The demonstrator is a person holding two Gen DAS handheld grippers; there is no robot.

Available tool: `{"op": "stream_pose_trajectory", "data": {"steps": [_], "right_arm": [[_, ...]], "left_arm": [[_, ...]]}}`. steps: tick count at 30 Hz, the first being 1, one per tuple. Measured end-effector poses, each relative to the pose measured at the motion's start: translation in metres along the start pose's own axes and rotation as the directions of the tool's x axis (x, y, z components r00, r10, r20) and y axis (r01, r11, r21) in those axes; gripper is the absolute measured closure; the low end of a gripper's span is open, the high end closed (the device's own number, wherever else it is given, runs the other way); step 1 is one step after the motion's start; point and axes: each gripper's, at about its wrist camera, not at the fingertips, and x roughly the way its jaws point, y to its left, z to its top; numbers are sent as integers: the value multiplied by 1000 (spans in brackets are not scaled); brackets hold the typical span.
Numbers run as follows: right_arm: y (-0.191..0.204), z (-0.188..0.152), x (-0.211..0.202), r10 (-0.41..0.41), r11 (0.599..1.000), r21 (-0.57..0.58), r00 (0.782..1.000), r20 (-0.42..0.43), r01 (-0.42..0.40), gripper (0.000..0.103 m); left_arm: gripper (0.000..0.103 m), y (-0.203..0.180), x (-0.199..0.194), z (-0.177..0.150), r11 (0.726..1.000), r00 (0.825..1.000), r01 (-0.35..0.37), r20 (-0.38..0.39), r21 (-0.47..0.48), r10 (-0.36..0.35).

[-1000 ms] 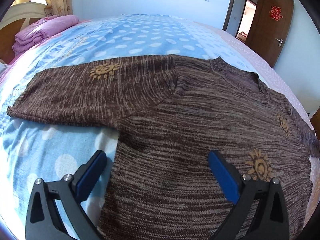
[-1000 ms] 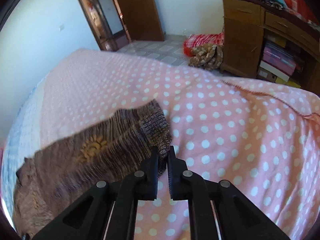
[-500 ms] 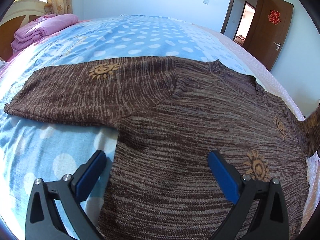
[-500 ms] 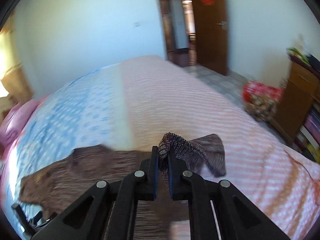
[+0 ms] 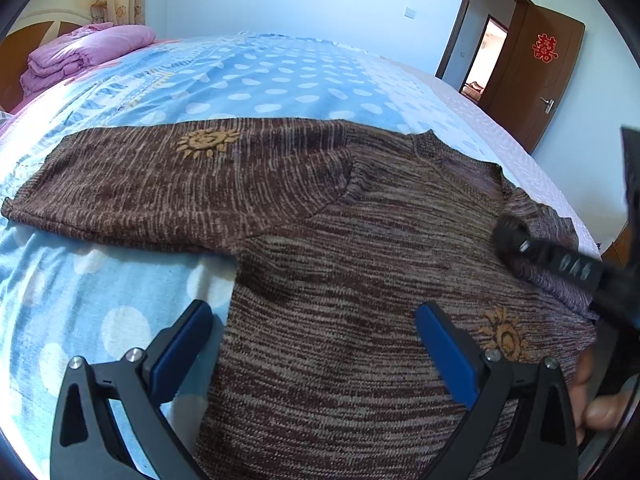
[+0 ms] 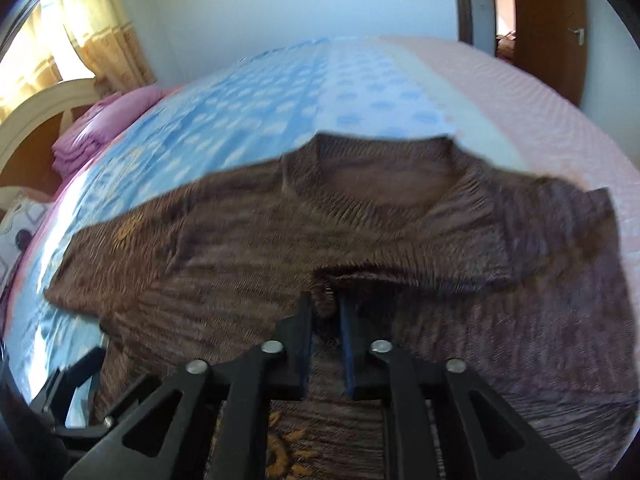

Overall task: Fold small clothes
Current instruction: 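Fold the held sleeve across the sweater body with the right tool, then open, then move the left tool to the other sleeve and grasp its edge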

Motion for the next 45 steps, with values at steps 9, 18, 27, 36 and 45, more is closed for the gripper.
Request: {"op": "stream_pose_trajectory", "data": {"steps": [9,18,27,36,45], "right_arm": [[-69,34,-72,17,985,166,981,193,-49,61],[-74,35,-1,-168,947,267,983,-68,180,61],[-49,76,13,218,959,174,975,46,-223,87],[-37,26,-6,93,994,55,995,38,-95,73],[21,1,8,-103,969,-226,995,12,103,45]], "left_arm": [[0,1,-1,0,1000,1000,11,8,-9,-11],[0,0,-2,-2,1000,1000,14,10,-11,-14],[0,4,-4,-3,999,999,37,21,-26,-36],[0,3,-2,-3,999,999,28,19,-20,-28],[0,-3,3,-1,1000,1000,-19,4,11,19]]}}
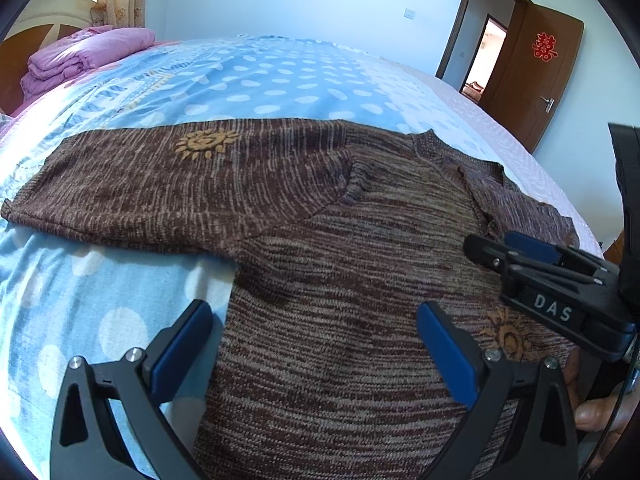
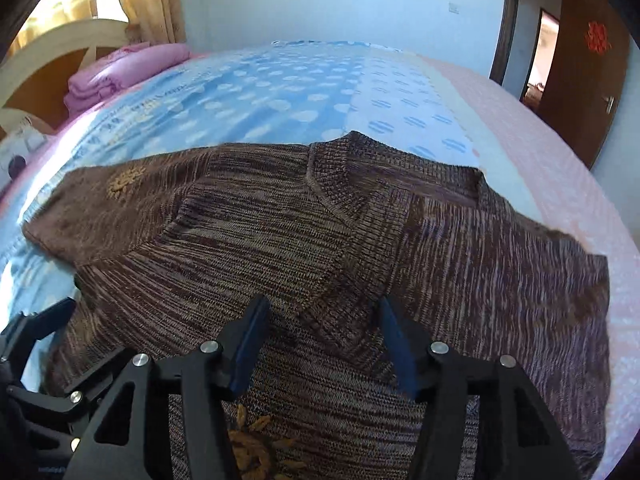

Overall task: Fold small clothes
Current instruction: 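Move the left tool to the other sleeve and grasp its edge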

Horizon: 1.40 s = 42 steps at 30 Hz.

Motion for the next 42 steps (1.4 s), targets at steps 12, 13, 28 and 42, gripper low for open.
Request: {"op": "stream_pose_trajectory", "data": {"steps": [12,13,28,42], "right_arm": [[3,-15,-16,-50,998,-47,999,12,50,90],[4,-15,-14,-49,998,-48,999,14,50,88],[-42,-22,-36,-29,980,196,999,42,20,65],[-50,-51,-39,-107,970,223,993,44,94,63]], "left_arm": [[0,-4,5,1,999,999,-38,-6,26,39],[0,-5,6,1,999,999,-41,-7,28,41],[0,-7,9,3,996,997,-72,-11,46,73],[0,0,5,2,999,999,-36,-12,23,36]]}}
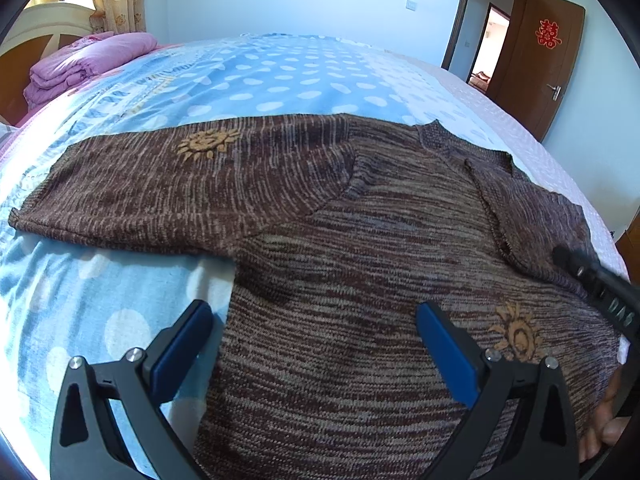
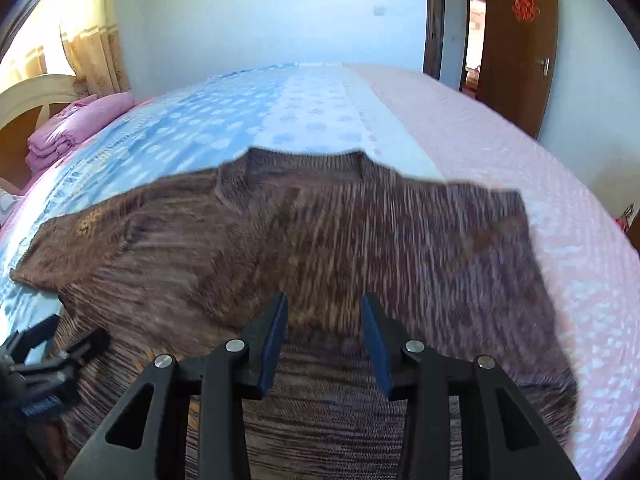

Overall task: Fold small clothes
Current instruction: 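Move the left tool to the other sleeve and grasp its edge, then fold the held sleeve over the sweater body with the left tool, then release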

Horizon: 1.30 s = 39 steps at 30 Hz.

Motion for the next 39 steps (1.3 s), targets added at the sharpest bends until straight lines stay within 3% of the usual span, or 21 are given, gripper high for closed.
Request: {"op": "stream_pose_trajectory", "data": {"steps": [4,6,10,14,18,22,26,29,31,34,39], "right_arm": [[-10,0,2,11,1000,29,1000,16,-12,60],[-11,-1,0,16,999,29,1000,21,-16,60],[-16,-2,0,42,998,49,999,24,-43,59],[-15,-4,-1,46,998,53,999,28,-47,58],[-15,-4,-1,45,998,52,999,27,-46,58],[-16,-5,0,47,998,51,999,25,-48,57],[-15,-5,1,47,998,48,999,24,-49,56],[-15,-5,1,49,998,48,999,24,-50,55],[-15,-5,1,50,997,49,998,24,-51,55],[-15,-5,1,54,997,52,998,25,-55,55],[-16,-5,1,62,996,60,998,28,-64,55]], "left_arm": [[0,22,-16,1,995,998,63,21,-80,-61],[0,51,-32,4,983,998,28,59,-183,-17],[0,131,-61,17,910,985,-21,147,-415,89],[13,201,-60,35,824,976,-94,111,-559,187],[27,238,-36,43,775,985,-88,62,-626,161],[28,226,-28,48,803,974,-126,82,-583,212],[33,224,-25,46,799,967,-136,95,-585,234],[59,229,-25,44,786,964,-137,101,-603,245],[94,236,-24,43,774,968,-115,106,-623,229],[93,238,-19,45,774,973,-96,103,-626,204],[94,215,-17,65,831,968,-127,114,-542,222]]}}
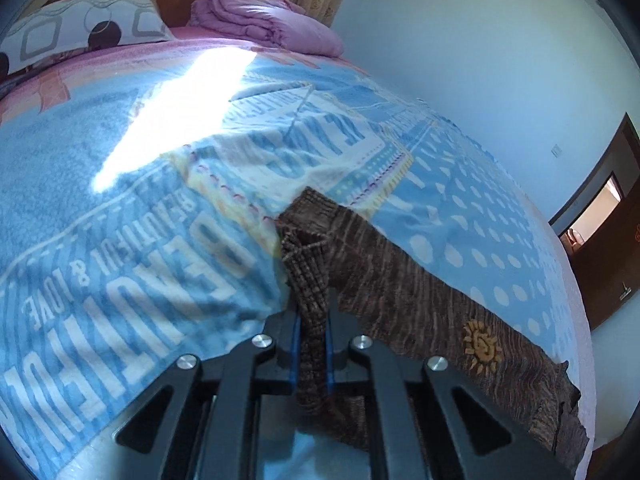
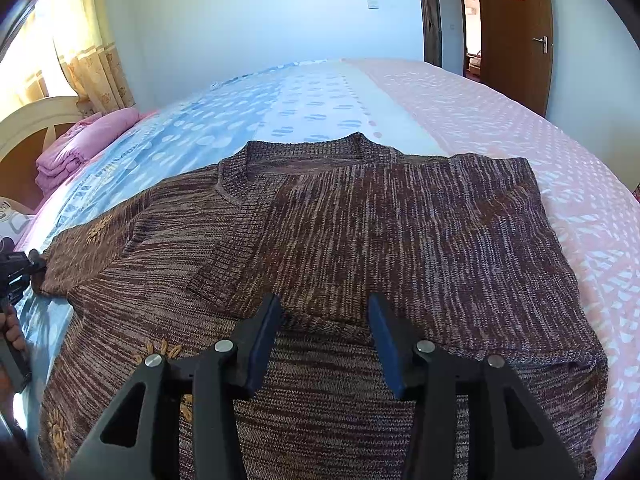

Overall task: Fold small clothes
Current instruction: 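Fold the held sleeve over the sweater body with the left tool, then release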

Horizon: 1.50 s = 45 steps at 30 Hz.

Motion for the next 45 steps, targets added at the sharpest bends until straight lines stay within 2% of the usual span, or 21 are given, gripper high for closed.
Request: {"op": "stream_pose_trajectory", "data": {"steps": [4,6,10,12,15,17,19,21,23,26,29,31,34,35,38,39,40,41,42,45], "right_arm": [[-1,0,0,7,1000,8,1000,2,-7,55],[-2,0,-1,12,1000,12,1000,4,-12,55],[-4,-1,-1,23,1000,21,1000,6,-23,55],[-5,-1,-2,29,999,27,1000,9,-29,55],[-6,-1,-2,36,999,34,999,10,-36,55],[-6,-1,-2,39,999,36,999,11,-39,55],[-6,-1,-2,41,998,38,999,10,-41,55],[-7,-1,-2,42,998,39,999,6,-43,54],[-5,0,-1,61,998,31,998,-5,-61,43],[-3,10,-3,82,996,32,997,-12,-81,42],[-2,38,-4,179,981,68,984,18,-179,42],[0,60,5,242,965,99,970,8,-242,42],[15,82,40,378,921,127,923,-67,-368,42],[22,85,52,403,912,128,909,-107,-390,42],[38,84,81,401,914,149,896,-193,-377,43],[41,84,86,403,913,151,895,-191,-378,46],[45,86,88,403,913,141,897,-181,-382,65],[47,87,91,417,908,137,889,-190,-397,95],[49,89,95,428,903,140,881,-201,-407,98],[51,94,90,418,908,110,888,-190,-404,98]], "left_arm": [[94,-49,-14,-1,992,998,44,39,116,-48],[94,-87,-30,-11,973,992,101,52,206,-114],[94,-161,-62,-48,899,969,215,30,381,-244],[94,-198,-74,-79,841,949,291,-28,456,-314],[94,-236,-77,-127,771,930,355,-121,529,-346],[94,-247,-69,-153,756,934,355,-167,550,-316],[94,-249,-56,-173,756,940,340,-210,559,-268],[94,-244,-45,-175,773,935,349,-258,530,-245],[94,-236,-43,-167,795,926,366,-272,483,-261],[94,-232,-42,-169,801,917,386,-286,458,-278],[93,-230,-41,-171,802,909,404,-294,441,-296],[93,-227,-39,-170,805,902,416,-301,423,-308],[92,-226,-38,-170,806,899,423,-304,414,-315],[92,-226,-39,-171,806,899,422,-303,414,-315],[92,-225,-37,-170,808,895,429,-307,403,-322],[92,-224,-36,-169,809,893,433,-311,397,-325],[92,-223,-36,-169,811,890,437,-315,389,-329],[91,-222,-36,-168,812,889,440,-315,383,-333],[91,-222,-36,-168,813,889,440,-315,381,-333],[90,-223,-37,-168,815,893,432,-311,387,-325]]}}
